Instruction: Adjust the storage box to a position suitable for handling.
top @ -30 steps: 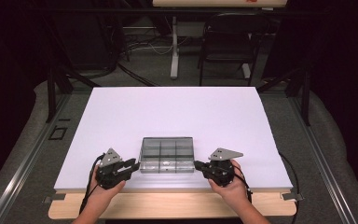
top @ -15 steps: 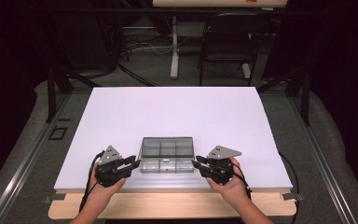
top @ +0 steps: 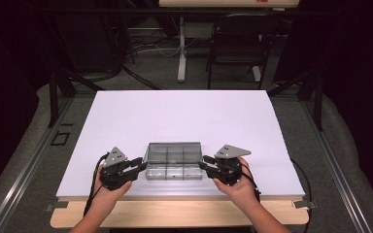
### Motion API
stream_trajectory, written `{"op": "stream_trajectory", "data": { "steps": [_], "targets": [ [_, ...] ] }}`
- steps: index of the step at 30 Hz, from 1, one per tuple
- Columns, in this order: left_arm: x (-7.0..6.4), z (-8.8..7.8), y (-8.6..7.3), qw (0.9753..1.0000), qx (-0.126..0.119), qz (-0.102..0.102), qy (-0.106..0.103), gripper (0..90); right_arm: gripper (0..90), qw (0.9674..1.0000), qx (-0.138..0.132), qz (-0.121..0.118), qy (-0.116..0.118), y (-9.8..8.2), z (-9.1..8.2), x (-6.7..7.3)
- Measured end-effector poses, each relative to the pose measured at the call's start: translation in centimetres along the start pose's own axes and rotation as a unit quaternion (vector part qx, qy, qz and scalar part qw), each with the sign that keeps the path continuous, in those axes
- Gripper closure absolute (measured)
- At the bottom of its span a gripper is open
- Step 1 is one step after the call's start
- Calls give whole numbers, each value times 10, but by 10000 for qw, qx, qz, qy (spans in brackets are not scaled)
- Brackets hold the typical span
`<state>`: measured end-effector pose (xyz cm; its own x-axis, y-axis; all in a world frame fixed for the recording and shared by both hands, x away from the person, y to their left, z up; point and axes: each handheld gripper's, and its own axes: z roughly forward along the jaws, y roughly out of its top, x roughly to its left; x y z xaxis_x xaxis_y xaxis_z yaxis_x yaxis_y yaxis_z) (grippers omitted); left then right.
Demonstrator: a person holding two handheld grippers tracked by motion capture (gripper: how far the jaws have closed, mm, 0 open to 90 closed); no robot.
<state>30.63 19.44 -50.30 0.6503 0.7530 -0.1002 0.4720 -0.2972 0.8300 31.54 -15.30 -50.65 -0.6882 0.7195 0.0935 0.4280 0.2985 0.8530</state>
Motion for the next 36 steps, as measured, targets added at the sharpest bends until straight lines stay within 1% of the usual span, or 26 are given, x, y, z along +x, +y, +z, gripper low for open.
{"op": "stream_trajectory", "data": {
  "steps": [5, 8, 9, 11, 12, 13, 14, 15, 16, 17, 19, 20, 21, 22, 25, 28, 36],
  "targets": [
    [-1, 2, 5, 10000, -60, 34, 31, 702, 689, 9999, -40, 83, 45, 4, -1, -3],
    [-1, 2, 8, 10000, -72, 38, 56, 702, 689, 9999, -56, 97, 46, 6, -1, -4],
    [0, 2, 9, 9999, -68, 75, 60, 702, 692, 9999, -88, 124, 56, 7, 0, -4],
    [0, 2, 11, 9999, -57, 74, 60, 702, 697, 9999, -65, 119, 62, 8, -1, -5],
    [0, 2, 12, 9999, -85, 99, 73, 702, 698, 9998, -103, 140, 57, 9, -1, -5],
    [1, 2, 13, 9999, -107, 90, 65, 703, 700, 9999, -77, 124, 58, 10, -2, -6],
    [1, 2, 14, 9999, -102, 101, 76, 703, 701, 9998, -126, 133, 57, 11, -1, -6],
    [2, 2, 15, 9998, -123, 111, 92, 703, 702, 9999, -106, 112, 46, 13, -2, -6],
    [2, 1, 17, 9998, -111, 97, 95, 702, 703, 9998, -134, 143, 48, 14, -1, -6],
    [3, 1, 18, 9998, -133, 101, 95, 703, 703, 9998, -129, 114, 27, 15, -2, -7],
    [3, 1, 20, 9998, -153, 100, 112, 705, 705, 9997, -158, 160, 21, 18, -2, -7],
    [3, 2, 21, 9997, -167, 119, 126, 706, 706, 9999, -127, 109, 30, 19, -2, -8],
    [4, 1, 22, 9998, -148, 104, 116, 706, 707, 9999, -111, 125, 25, 21, -2, -8],
    [4, 2, 22, 9997, -186, 82, 99, 708, 708, 9998, -117, 150, 30, 22, -2, -9],
    [5, 2, 25, 9996, -215, 126, 102, 711, 712, 9998, -91, 177, 14, 25, -2, -10],
    [6, 3, 27, 9996, -232, 90, 103, 712, 719, 9998, -102, 181, -6, 28, -1, -11],
    [9, 4, 33, 9995, -254, 122, 128, 720, 735, 9994, -70, 336, 10, 34, 2, -17]
  ]
}}
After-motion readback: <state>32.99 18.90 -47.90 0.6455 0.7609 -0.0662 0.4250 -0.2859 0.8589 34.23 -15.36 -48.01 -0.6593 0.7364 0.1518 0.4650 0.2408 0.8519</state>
